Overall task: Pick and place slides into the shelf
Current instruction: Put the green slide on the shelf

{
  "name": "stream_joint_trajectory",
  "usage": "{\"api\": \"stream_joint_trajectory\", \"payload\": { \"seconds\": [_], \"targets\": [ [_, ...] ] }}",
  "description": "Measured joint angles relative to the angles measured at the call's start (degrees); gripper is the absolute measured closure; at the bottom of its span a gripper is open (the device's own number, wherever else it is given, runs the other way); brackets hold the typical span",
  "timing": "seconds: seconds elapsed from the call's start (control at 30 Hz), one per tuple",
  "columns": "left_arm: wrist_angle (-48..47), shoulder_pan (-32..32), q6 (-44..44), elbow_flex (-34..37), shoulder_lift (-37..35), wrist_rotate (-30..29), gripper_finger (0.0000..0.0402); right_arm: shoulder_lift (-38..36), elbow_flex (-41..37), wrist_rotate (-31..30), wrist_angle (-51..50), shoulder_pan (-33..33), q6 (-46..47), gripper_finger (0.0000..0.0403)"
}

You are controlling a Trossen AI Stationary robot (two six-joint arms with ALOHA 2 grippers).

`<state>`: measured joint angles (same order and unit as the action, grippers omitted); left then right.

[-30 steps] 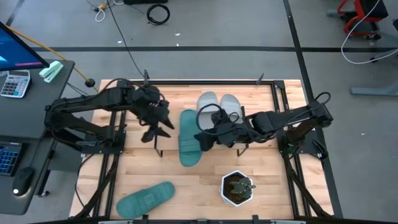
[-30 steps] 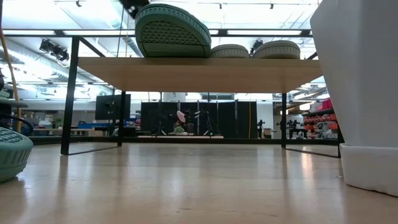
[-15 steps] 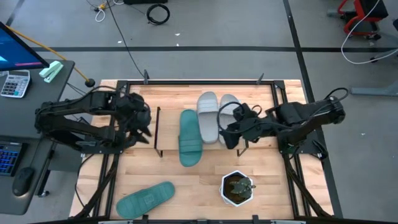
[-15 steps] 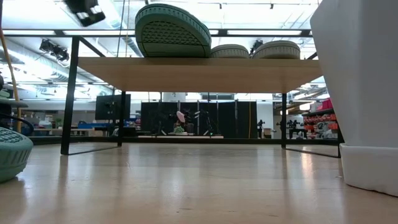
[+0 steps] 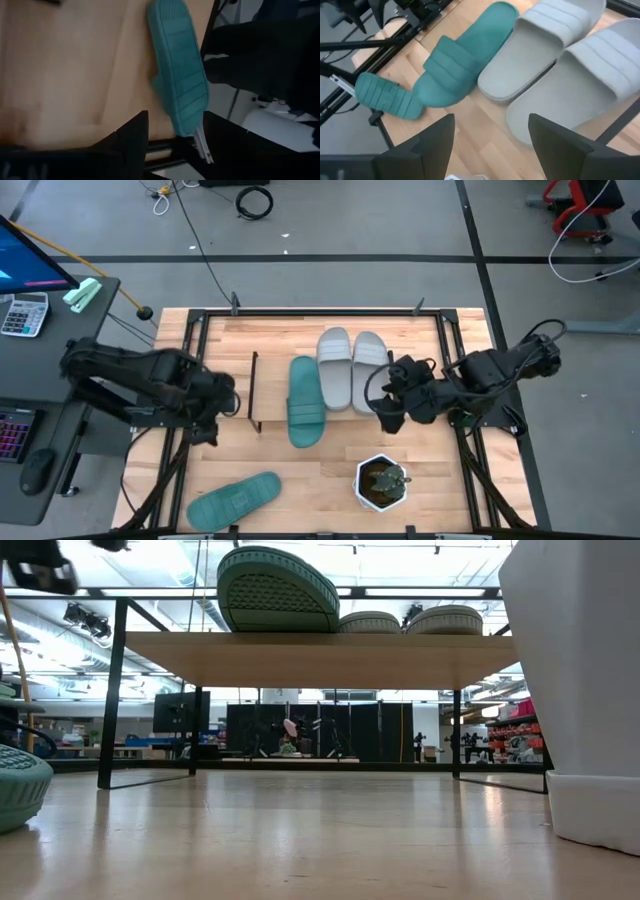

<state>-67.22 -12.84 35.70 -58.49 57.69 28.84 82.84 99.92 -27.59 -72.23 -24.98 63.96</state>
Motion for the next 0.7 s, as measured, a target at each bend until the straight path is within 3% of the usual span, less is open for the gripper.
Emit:
{"api": "stream_joint_trajectory", "payload": {
  "seconds": [0.27,0.47,0.7],
  "targets": [
    [15.93,-10.57,22.08,7.13,0.02,0.18,0.0204,0.25,0.0,-3.62,-1.83,-5.5,0.77,0.0142],
    [17.29,-18.02,35.08,12.97,0.02,-1.94,0.0198,0.25,0.0,-6.77,-1.88,-9.3,1.86,0.0142],
    [26.79,-27.29,44.89,18.37,0.04,-10.37,0.0192,0.25,0.0,-8.15,-1.88,-11.57,2.56,0.0142]
  ]
}}
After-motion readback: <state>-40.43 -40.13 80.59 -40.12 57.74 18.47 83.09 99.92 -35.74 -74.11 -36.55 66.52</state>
